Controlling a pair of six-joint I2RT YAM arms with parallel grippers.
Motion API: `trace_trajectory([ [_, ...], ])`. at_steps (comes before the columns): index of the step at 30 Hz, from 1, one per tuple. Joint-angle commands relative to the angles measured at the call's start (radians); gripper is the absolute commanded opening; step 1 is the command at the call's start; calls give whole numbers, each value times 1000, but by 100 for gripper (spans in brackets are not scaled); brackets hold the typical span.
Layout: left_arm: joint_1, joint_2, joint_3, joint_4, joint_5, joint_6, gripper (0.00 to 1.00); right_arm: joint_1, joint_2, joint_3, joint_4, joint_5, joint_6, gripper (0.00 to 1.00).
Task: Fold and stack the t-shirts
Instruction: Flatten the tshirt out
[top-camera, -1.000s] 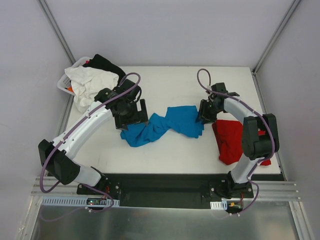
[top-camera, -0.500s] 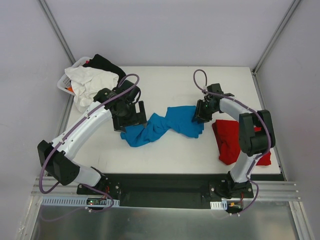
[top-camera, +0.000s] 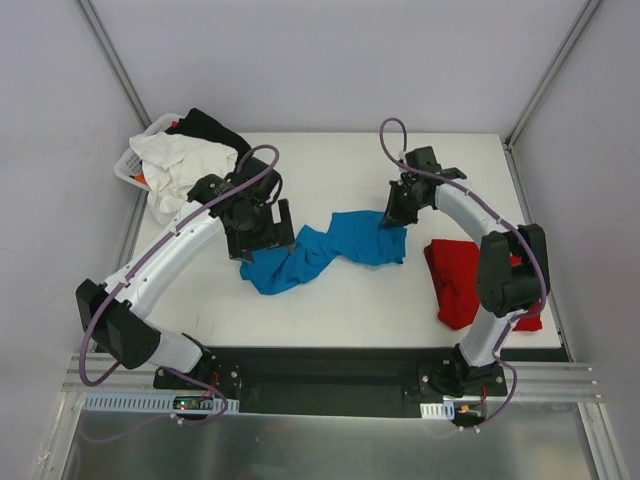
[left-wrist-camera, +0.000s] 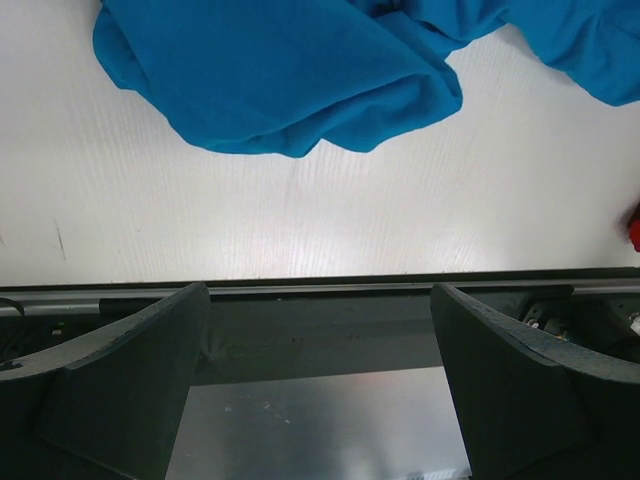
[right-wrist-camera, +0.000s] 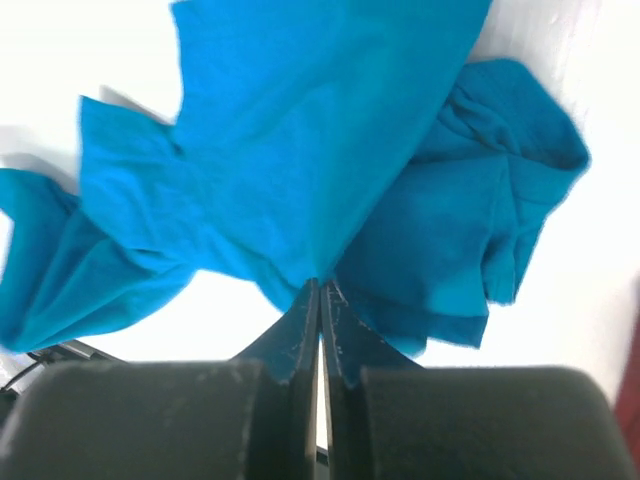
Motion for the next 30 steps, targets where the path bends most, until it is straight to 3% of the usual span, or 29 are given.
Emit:
trace_trajectory([
  [1,-7,32,55,46,4,21,94,-1,-138,146,-120,53,-9,1],
  [10,-55,164,174,193,95,64,94,-14,-322,315,-250,163,0,1],
  [17,-161,382,439,234,113,118,93,-28,-419,374,-327,203,9,1],
  [30,-174,532,486,242,195,46,94,-88,-578,332,-388,203,-9,1],
])
